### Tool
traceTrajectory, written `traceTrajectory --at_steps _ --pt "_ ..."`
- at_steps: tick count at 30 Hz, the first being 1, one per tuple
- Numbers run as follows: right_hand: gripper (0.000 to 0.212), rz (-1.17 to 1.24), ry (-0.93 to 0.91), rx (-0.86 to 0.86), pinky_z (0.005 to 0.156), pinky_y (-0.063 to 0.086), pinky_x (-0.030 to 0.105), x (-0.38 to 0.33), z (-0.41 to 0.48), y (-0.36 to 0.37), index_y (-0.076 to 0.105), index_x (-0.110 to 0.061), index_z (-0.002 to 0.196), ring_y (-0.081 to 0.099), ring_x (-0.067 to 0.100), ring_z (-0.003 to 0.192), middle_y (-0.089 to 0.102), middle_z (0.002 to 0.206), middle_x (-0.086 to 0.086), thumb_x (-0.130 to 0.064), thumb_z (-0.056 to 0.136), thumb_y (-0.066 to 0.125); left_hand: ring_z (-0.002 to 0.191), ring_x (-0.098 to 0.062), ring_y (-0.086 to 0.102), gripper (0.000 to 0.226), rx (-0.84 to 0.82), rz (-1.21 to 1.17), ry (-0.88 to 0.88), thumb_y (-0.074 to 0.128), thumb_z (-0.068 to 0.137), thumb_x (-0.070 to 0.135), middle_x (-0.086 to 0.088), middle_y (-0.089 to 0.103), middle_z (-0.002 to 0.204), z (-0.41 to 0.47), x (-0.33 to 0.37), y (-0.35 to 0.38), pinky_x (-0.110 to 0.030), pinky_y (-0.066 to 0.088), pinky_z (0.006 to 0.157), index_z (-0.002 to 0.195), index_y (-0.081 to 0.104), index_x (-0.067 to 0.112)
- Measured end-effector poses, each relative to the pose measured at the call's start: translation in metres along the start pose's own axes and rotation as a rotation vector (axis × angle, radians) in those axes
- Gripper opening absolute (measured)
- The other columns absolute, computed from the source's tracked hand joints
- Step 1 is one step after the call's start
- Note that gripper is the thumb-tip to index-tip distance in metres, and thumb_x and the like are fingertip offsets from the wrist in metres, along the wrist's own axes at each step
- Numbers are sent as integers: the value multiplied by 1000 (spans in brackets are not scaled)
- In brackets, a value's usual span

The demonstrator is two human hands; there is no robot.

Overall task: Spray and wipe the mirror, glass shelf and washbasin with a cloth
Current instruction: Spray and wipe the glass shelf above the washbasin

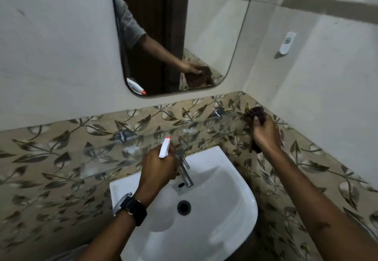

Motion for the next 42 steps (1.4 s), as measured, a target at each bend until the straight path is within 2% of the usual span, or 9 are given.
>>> traceTrajectory --at_steps 5,10,20,24,29,32,34,36,42 --pt "43 -236 -213 -89 98 45 45 -24 48 34 44 -8 142 55 43 123 59 135 25 -28 104 47 47 -19 63 22 89 -29 -41 58 82 -1 -6 69 61 2 -12 -27 -38 62 50 86 74 13" --pt "57 -469 -305 -428 101 44 42 -11 69 89 48 -5 139 53 40 127 54 141 24 -48 102 45 53 -22 64 23 141 -54 -51 57 85 -2 -16 75 76 0 -20 -46 -31 58 46 91 74 11" --pt "57 -769 -460 -276 119 21 54 25 75 103 41 -19 151 41 44 139 55 144 20 -48 102 35 49 -16 64 26 163 -76 -58 55 84 -2 -8 69 62 -4 -36 -73 -30 57 44 92 75 13" --pt "52 -638 -373 -277 102 45 57 24 66 110 48 -10 143 53 51 121 57 132 33 -41 102 37 53 -24 68 25 165 -66 -52 56 84 -1 -10 71 65 -2 -41 -78 -33 59 45 91 75 13" --pt "47 -453 -234 -241 85 50 42 -10 -16 140 49 -19 140 62 41 107 63 119 23 -45 104 34 52 -20 64 25 155 -96 -37 56 84 -1 -7 68 62 1 -45 -78 -33 57 47 92 76 13" --pt "49 -374 -286 -349 104 45 51 -45 -83 182 46 -27 142 51 35 128 54 139 14 -52 104 30 54 -20 61 25 155 -140 -45 55 84 -2 -5 67 67 1 -43 -75 -31 54 49 92 75 12" --pt "56 -359 -439 -391 123 19 50 -61 -118 203 37 -23 153 28 30 149 33 162 8 -50 105 27 53 -20 61 26 159 -154 -50 56 84 -2 -6 67 68 0 -43 -74 -31 54 50 93 75 12" --pt "57 -389 -562 -414 124 8 44 -68 -132 209 26 -22 158 18 25 154 22 167 4 -46 106 26 54 -21 61 26 160 -165 -57 56 83 -3 -8 68 68 0 -45 -73 -32 54 49 92 76 12" --pt "50 -413 -443 -380 118 31 56 -15 -48 166 40 -30 150 37 30 144 38 159 3 -49 105 30 56 -22 62 26 170 -149 -57 58 82 -5 -6 69 69 2 -52 -78 -31 54 48 92 76 11"
Point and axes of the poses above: each hand's wrist, its own z-axis towards the middle knuckle, its own y-axis out of the palm, x = y × z, the point moved 3 cm from there along z, towards the middle knuckle
